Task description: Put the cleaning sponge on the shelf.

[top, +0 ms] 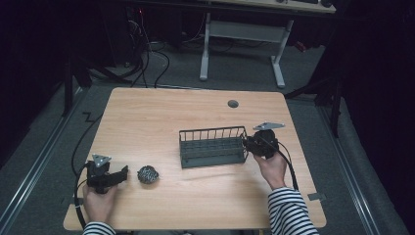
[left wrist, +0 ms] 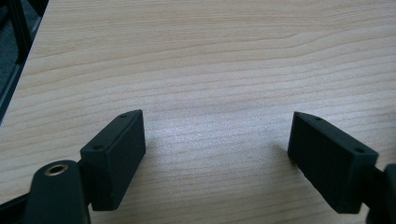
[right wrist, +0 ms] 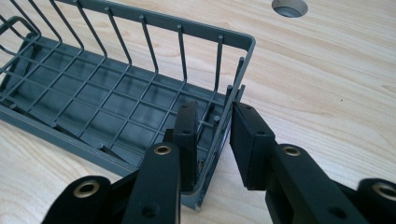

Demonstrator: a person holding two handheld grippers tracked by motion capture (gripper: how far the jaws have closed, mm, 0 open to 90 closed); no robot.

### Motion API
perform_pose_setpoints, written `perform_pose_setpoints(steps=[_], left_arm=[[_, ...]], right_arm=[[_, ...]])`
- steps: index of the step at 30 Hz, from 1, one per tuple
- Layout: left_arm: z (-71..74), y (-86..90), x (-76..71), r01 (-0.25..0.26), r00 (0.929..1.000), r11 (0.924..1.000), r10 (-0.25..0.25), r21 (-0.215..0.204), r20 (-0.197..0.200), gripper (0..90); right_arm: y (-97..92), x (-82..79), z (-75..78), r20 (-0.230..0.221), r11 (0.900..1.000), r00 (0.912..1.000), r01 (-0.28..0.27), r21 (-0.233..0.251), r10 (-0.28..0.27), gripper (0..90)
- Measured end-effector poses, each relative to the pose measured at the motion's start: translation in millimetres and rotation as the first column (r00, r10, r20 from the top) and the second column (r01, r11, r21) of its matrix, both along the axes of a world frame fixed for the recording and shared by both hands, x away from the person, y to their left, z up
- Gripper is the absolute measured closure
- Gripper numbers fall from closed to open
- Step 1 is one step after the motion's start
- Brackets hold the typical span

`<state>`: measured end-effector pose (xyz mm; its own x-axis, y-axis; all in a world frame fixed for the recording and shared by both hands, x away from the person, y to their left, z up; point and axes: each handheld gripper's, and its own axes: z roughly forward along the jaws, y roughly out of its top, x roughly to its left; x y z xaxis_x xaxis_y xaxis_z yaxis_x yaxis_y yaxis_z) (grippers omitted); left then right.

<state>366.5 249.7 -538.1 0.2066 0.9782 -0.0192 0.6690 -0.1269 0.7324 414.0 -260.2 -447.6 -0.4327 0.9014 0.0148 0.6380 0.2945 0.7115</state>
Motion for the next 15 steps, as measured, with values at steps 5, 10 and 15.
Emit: perform_pose_setpoints(steps=[5, 10, 15], left_arm=[[0.0, 0.0, 0.0, 0.0, 1.0, 1.0, 0.0, 0.0, 0.0, 19.5], [0.0, 0.0, 0.0, 0.0, 1.0, 1.0, 0.0, 0.0, 0.0, 19.5], [0.0, -0.1, 0.0, -0.001, 1.0, 1.0, 0.001, 0.0, 0.0, 19.5]], right_arm=[[-1.8, -6.1, -0.3, 0.006, 1.0, 0.9999, -0.01, 0.0, 0.01, 72.2], [-5.7, -15.6, -0.3, 0.001, 0.9999, 0.9999, -0.012, 0.012, 0.012, 72.3], [-8.2, -21.2, -1.2, 0.006, 0.9995, 0.9998, -0.021, 0.022, 0.021, 72.1]])
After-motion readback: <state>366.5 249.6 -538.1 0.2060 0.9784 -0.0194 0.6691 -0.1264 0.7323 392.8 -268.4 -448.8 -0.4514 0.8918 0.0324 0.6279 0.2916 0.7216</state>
